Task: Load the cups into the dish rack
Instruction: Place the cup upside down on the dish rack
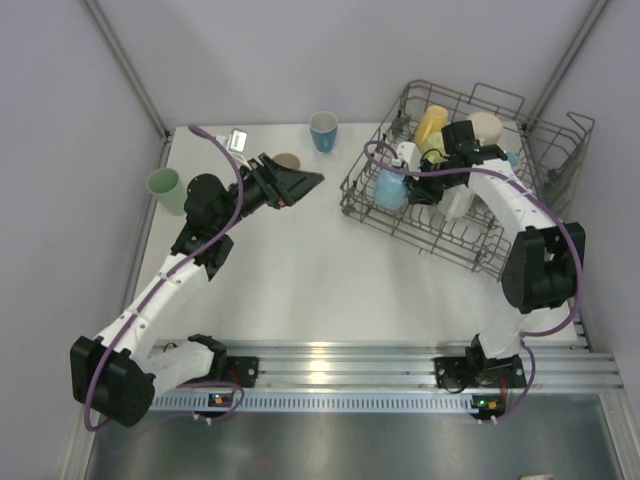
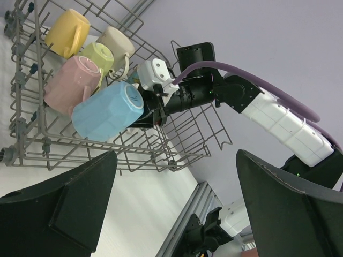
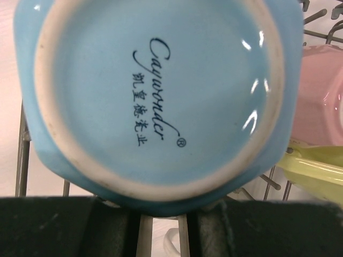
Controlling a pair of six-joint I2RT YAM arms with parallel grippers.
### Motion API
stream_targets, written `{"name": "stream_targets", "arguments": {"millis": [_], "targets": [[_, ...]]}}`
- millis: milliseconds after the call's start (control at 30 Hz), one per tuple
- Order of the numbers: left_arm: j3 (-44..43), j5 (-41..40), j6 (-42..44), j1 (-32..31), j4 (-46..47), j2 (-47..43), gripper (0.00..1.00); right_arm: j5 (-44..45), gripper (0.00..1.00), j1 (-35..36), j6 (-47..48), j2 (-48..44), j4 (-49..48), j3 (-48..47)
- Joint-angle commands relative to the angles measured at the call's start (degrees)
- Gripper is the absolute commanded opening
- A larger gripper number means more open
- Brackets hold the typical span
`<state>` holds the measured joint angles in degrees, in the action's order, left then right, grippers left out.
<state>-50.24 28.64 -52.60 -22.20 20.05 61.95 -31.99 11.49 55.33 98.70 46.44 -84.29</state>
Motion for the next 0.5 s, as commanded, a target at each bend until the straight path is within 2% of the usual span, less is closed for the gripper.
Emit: {"name": "stream_targets", "arguments": {"millis": [0, 467], "targets": [[-0.48, 0.01, -0.40, 0.31, 2.01, -1.84, 0.98, -3.17, 0.00, 1.08, -0.14, -3.16, -3.55, -5.26], [-0.30, 0.18, -1.10, 0.22, 2.53, -2.54, 0.98, -4.57, 0.00, 0.99, -1.81, -4.04, -5.13, -6.06]]}}
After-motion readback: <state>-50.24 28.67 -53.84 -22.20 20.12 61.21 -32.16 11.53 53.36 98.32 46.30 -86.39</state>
